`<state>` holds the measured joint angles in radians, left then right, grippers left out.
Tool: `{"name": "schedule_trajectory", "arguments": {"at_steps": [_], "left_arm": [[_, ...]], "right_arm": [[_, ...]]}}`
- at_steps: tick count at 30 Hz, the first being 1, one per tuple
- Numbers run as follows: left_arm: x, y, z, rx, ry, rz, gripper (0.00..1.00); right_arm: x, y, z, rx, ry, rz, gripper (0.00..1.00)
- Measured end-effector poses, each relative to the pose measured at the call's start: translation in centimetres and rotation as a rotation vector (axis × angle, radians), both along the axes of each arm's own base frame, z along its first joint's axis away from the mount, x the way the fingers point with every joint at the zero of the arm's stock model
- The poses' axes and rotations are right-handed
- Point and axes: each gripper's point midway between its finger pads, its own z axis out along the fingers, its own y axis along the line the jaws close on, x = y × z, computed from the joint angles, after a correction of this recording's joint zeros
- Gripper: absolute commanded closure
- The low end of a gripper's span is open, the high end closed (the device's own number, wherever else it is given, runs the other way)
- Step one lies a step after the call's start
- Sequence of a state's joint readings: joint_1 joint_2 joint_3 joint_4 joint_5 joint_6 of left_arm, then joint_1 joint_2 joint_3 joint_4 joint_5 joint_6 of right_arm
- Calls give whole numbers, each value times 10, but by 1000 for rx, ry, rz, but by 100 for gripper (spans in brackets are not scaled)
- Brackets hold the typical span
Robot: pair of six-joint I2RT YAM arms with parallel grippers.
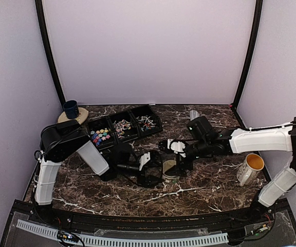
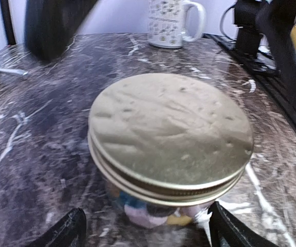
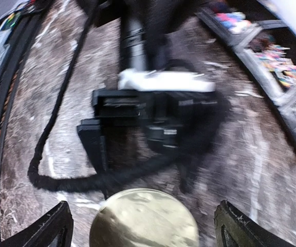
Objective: Pack the candies
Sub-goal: Screw the bottle lid onto the packing bottle, then move the packed packing bottle to the center of the board.
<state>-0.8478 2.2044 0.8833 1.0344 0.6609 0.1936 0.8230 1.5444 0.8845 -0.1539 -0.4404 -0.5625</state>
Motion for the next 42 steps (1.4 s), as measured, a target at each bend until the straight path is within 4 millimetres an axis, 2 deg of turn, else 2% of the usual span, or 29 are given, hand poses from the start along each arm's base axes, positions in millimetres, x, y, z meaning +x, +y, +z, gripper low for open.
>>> {"name": "schedule_trajectory", "arguments": {"at_steps": [4, 7, 12, 16, 20, 26, 30, 36, 42], "left_arm": [[18, 1, -2, 20, -17, 94, 16], [32, 3, -3, 36, -27, 173, 16], [51, 8, -4, 52, -27, 283, 14], [55, 9, -4, 49, -17, 313, 9], [56, 18, -3, 53, -5, 360, 1], [56, 51, 5, 120, 35, 492, 1], [69, 67, 32, 121, 36, 616, 1], [95, 95, 67, 150, 37, 853, 1], [103, 128, 103, 169, 19, 1028, 1]], "right_arm": [[30, -20, 37, 47, -75, -182, 3], [46, -40, 54, 66, -115, -326, 3], [66, -75, 67, 77, -143, -552, 3], [78, -91, 70, 76, -146, -682, 2], [81, -104, 59, 46, -106, -783, 2], [69, -118, 33, -17, 7, -875, 2], [56, -126, 14, -66, 81, -919, 2], [37, -122, -6, -114, 173, -946, 2], [23, -126, -47, -242, 268, -1025, 2]]}}
